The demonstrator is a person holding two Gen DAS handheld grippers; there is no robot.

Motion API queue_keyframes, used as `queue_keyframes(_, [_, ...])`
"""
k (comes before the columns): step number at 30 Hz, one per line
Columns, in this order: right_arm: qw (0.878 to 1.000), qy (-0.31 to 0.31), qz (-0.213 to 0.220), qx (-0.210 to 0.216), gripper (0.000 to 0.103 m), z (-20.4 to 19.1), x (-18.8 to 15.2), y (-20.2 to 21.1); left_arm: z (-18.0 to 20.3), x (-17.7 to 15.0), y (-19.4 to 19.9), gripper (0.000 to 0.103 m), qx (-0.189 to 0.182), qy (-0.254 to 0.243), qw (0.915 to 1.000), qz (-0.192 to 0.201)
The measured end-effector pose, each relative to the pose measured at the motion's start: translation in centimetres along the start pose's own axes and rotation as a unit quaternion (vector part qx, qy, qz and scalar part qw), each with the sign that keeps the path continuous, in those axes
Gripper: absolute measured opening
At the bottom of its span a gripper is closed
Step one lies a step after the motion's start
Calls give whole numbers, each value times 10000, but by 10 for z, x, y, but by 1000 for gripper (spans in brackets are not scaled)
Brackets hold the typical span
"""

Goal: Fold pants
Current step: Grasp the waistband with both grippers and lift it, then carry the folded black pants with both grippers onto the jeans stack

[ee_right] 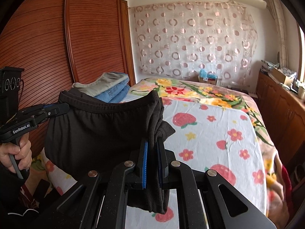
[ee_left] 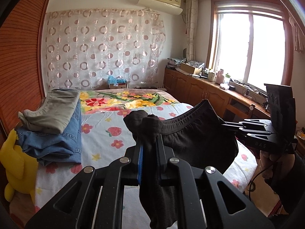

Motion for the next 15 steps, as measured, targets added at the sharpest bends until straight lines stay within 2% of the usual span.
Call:
queue_keyframes(8, [9996, 212, -134, 112, 8, -7, 12, -37, -22, -7, -8, 12, 170, 208, 9996, -115])
queue_keyframes(15, [9980, 558, -150, 249, 8, -21, 46, -66, -50, 1, -3, 12, 440, 251, 9987, -95])
Point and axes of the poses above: each gripper's, at about its wrist camera, not at the fingertips, and y roughly against the way its jaws point, z to its right, x to its top, the point moved 4 cm from there along -y, roughly the way its jaws point, and after that the axes turned 15 degrees about -y, right-handed, at the moved point
